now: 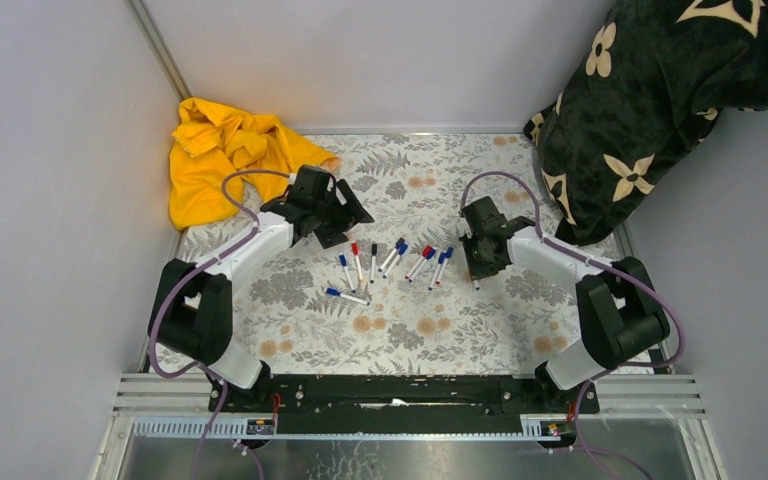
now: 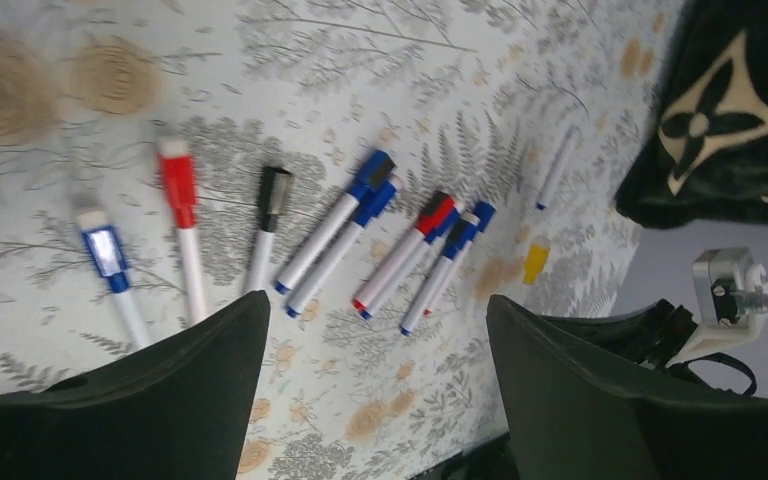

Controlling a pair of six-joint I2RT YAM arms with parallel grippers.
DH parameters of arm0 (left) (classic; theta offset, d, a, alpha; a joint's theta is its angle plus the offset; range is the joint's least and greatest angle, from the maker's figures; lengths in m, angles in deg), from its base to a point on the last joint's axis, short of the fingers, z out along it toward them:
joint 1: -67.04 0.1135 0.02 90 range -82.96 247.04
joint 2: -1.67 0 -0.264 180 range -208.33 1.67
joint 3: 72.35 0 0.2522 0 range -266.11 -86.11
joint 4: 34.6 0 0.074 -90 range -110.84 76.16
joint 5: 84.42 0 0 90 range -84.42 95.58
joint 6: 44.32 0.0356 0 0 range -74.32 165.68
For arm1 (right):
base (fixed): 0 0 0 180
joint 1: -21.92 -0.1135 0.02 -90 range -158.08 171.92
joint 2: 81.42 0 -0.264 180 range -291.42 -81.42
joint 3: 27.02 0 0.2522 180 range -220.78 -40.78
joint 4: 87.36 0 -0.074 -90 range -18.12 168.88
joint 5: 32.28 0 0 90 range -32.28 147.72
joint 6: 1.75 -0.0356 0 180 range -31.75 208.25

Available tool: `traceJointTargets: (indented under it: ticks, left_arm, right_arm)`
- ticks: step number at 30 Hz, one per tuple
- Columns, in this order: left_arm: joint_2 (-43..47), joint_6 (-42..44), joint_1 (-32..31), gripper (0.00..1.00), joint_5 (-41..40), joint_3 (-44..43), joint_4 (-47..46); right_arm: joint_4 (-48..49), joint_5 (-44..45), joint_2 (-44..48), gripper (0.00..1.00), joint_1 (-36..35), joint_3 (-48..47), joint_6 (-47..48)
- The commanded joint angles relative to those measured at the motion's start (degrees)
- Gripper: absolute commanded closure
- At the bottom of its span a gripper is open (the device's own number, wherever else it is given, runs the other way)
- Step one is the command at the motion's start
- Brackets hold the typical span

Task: Open the pen caps

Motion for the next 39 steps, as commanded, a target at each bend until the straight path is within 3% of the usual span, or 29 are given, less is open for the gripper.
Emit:
traceJointTargets:
  ticks: [1,17,24,34,39]
  left_arm:
    - [-0.39,0.06,-2.48,0.14,5.58,-0.52,-7.24]
    - [-8.13,-6.41,-11.68,0.16,8.77,-7.23,-13.0]
    - [-9.55,-7.97,-12.91,0.24,9.33,-7.96,-14.82]
    - [-9.57,-9.41,-13.9,0.45,9.84,-6.88,-17.43]
    - [-8.68,-9.52,-14.14,0.46,9.86,-5.93,-17.5]
  right_arm:
    - [-2.55,-7.09,4.47,1.0,-1.12,-3.64,0.01]
    - [-1.18,-18.0,3.0,1.0,-7.5,-11.05,-3.79]
    - [0.6,-20.74,2.43,1.0,-8.45,-12.04,-5.17]
    - [1.46,-21.4,2.6,1.0,-8.52,-12.35,-5.09]
    - [1.81,-20.19,2.97,1.0,-8.52,-12.65,-5.17]
